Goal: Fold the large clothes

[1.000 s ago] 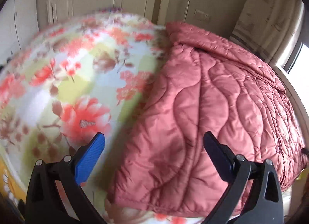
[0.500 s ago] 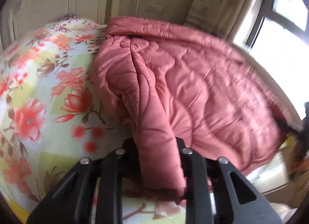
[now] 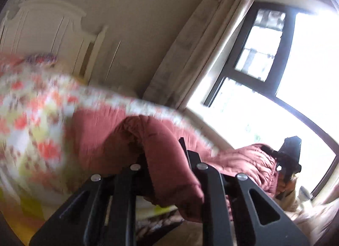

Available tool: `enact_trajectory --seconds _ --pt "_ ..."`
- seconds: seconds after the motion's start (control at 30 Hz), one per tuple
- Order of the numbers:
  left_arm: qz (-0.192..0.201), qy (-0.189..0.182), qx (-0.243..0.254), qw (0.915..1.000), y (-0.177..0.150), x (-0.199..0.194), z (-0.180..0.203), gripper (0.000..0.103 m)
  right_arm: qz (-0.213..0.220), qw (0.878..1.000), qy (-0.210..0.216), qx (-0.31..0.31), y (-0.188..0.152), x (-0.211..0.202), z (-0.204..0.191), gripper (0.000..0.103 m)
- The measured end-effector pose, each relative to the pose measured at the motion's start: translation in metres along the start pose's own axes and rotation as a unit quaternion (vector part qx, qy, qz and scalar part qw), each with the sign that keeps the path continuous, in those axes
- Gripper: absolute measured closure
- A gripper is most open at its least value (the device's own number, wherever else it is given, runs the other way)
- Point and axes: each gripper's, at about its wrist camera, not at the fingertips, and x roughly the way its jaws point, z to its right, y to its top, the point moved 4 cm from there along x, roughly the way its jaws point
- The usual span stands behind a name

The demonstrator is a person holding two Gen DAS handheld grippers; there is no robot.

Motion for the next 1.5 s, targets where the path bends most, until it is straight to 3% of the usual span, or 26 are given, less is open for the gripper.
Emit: enact_trajectory --seconds 0.1,0.23,0.27,0.3,0.33,0.37,0.4,0.43,0.47,0.5,0.53,0.57,0.67,0.8,0.93,1.0,1.03,1.07,1.1,1.13,1.2,1.3,1.4,1.5 --pt "0.018 -0.016 -0.026 0.9994 0.045 0.011 -0.007 0.077 0.035 0.999 0.002 -0.017 0.046 0.002 -0.018 0.085" --pt "0.001 0.037 -0.090 0.9952 0.096 0.079 -0.056 0.068 0.026 0.998 -0.050 -0.018 0.117 0.063 0.002 0.085" --pt "-0.011 0.053 -0.107 0.9928 0.103 0.102 -0.074 0.059 0.012 0.998 -0.066 -0.007 0.132 0.088 0.015 0.085" --pt "-0.026 0.079 -0.128 0.9883 0.109 0.130 -0.099 0.039 -0.006 0.996 -0.085 0.006 0.144 0.116 0.033 0.085" --pt "-0.034 0.093 -0.147 0.9842 0.113 0.147 -0.118 0.027 -0.022 0.995 -0.097 0.024 0.152 0.140 0.051 0.082" --pt "-0.038 0.113 -0.165 0.9790 0.116 0.164 -0.140 0.013 -0.038 0.993 -0.100 0.039 0.154 0.160 0.064 0.078" --pt "-0.033 0.143 -0.181 0.9724 0.118 0.176 -0.165 0.012 -0.071 0.990 -0.097 0.072 0.157 0.192 0.092 0.065" --pt "-0.026 0.167 -0.190 0.9672 0.119 0.180 -0.181 0.012 -0.085 0.986 -0.098 0.104 0.155 0.208 0.109 0.048" --pt "-0.018 0.196 -0.201 0.9596 0.119 0.183 -0.201 0.011 -0.093 0.979 -0.093 0.154 0.152 0.222 0.132 0.039" --pt "-0.014 0.217 -0.216 0.9517 0.117 0.182 -0.218 0.010 -0.093 0.973 -0.081 0.195 0.148 0.229 0.150 0.018" --pt "-0.010 0.230 -0.233 0.9450 0.115 0.178 -0.232 0.010 -0.075 0.969 -0.067 0.227 0.146 0.231 0.168 0.014" --pt "-0.010 0.232 -0.236 0.9435 0.114 0.176 -0.240 0.010 -0.054 0.967 -0.064 0.239 0.144 0.225 0.180 0.014" --pt "-0.021 0.243 -0.198 0.9493 0.109 0.167 -0.245 0.010 -0.029 0.970 -0.100 0.218 0.139 0.209 0.203 0.014" --pt "-0.096 0.203 -0.152 0.9626 0.087 0.184 -0.237 0.009 -0.097 0.970 -0.154 0.163 0.111 0.210 0.213 0.014" --pt "-0.157 0.173 -0.108 0.9664 0.061 0.208 -0.212 0.009 -0.165 0.968 -0.130 0.140 0.075 0.224 0.206 0.014" --pt "-0.172 0.175 -0.078 0.9663 0.051 0.215 -0.200 0.015 -0.177 0.971 -0.112 0.117 0.064 0.225 0.191 0.014" --pt "-0.179 0.182 -0.057 0.9653 0.045 0.220 -0.194 0.026 -0.183 0.972 -0.112 0.090 0.057 0.226 0.181 0.023" --pt "-0.193 0.185 -0.041 0.9627 0.039 0.224 -0.190 0.062 -0.189 0.973 -0.115 0.066 0.051 0.226 0.172 0.036" --pt "-0.207 0.192 -0.032 0.9587 0.034 0.228 -0.188 0.099 -0.195 0.972 -0.122 0.040 0.046 0.224 0.163 0.070" --pt "-0.205 0.192 -0.030 0.9594 0.034 0.227 -0.186 0.097 -0.190 0.972 -0.132 0.029 0.044 0.221 0.158 0.086" --pt "-0.166 0.177 -0.024 0.9700 0.046 0.218 -0.180 0.098 -0.156 0.976 -0.153 -0.002 0.053 0.205 0.144 0.091" --pt "-0.104 0.162 -0.036 0.9806 0.069 0.201 -0.170 0.098 -0.104 0.983 -0.153 -0.016 0.078 0.188 0.126 0.091" --pt "-0.077 0.204 -0.036 0.9753 0.079 0.203 -0.174 0.098 -0.080 0.983 -0.161 -0.036 0.102 0.193 0.115 0.091" --pt "-0.108 0.257 -0.050 0.9591 0.061 0.230 -0.205 0.097 -0.113 0.972 -0.204 -0.007 0.096 0.229 0.146 0.091"
